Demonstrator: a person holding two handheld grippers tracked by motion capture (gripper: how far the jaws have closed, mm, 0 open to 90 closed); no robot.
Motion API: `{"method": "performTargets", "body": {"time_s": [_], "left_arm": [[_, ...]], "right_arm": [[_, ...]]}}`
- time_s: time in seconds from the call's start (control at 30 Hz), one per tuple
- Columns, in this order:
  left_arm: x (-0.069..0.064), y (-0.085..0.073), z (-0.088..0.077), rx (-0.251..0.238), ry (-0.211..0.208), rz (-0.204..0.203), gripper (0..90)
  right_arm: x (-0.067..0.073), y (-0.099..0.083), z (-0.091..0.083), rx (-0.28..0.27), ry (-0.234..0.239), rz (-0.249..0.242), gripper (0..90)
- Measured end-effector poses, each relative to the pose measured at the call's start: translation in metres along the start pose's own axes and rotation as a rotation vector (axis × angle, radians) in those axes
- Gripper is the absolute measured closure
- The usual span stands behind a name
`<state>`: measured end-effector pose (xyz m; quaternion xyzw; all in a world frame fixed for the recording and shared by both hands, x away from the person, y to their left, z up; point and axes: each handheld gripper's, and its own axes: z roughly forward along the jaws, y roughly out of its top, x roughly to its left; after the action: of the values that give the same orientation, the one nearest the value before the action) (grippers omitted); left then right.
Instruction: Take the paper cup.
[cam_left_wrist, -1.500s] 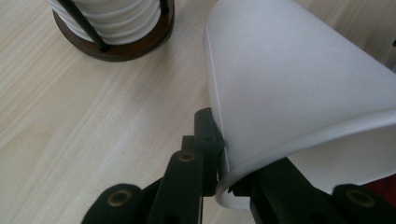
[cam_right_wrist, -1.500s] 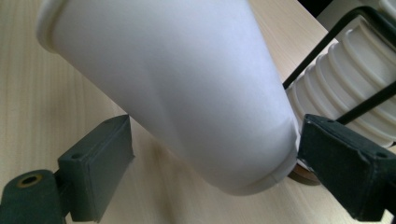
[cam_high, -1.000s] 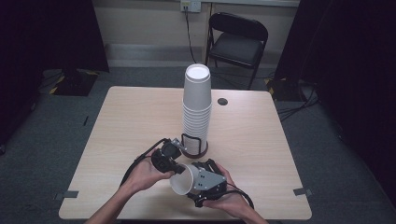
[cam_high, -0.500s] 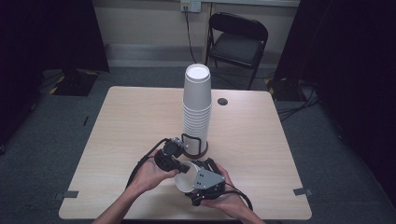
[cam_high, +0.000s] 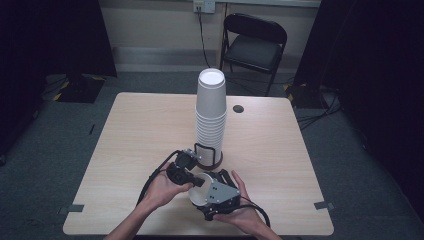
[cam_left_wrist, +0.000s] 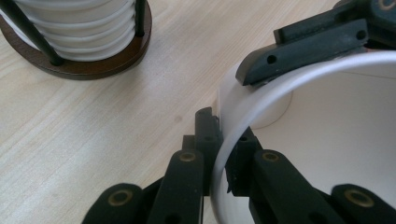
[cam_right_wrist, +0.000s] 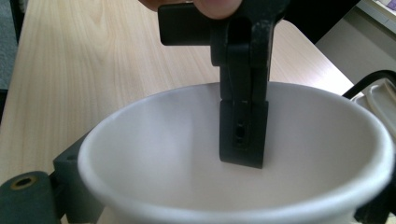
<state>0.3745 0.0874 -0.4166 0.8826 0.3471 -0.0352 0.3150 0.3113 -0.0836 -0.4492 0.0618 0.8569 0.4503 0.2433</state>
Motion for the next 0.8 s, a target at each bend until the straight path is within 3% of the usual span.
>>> {"method": "performTargets", "body": {"time_s": [0.27, 0.37, 0.57, 0.6, 0.67, 0.8], "left_arm": [[-0.002, -0.001, -0.002, -0.042, 0.019, 0.006, 84.4], [0.000, -0.004, -0.002, -0.083, 0.016, -0.012, 77.6], [0.002, -0.009, -0.006, -0.132, 0.032, 0.011, 64.3], [0.002, -0.009, -0.007, -0.147, 0.034, 0.012, 64.3], [0.002, -0.012, -0.011, -0.220, 0.069, 0.023, 56.0], [0.001, -0.013, -0.015, -0.279, 0.098, 0.038, 46.6]], "right_arm": [[-0.004, -0.001, -0.003, -0.012, 0.003, 0.019, 10.2], [-0.006, -0.001, -0.004, -0.019, 0.004, 0.043, 10.5], [-0.010, -0.003, -0.006, -0.019, -0.009, 0.076, 10.6], [-0.010, -0.003, -0.006, -0.019, -0.009, 0.076, 10.6], [-0.013, -0.004, -0.007, -0.020, -0.021, 0.098, 10.6], [-0.016, -0.007, -0.008, -0.012, -0.029, 0.114, 10.6]]}}
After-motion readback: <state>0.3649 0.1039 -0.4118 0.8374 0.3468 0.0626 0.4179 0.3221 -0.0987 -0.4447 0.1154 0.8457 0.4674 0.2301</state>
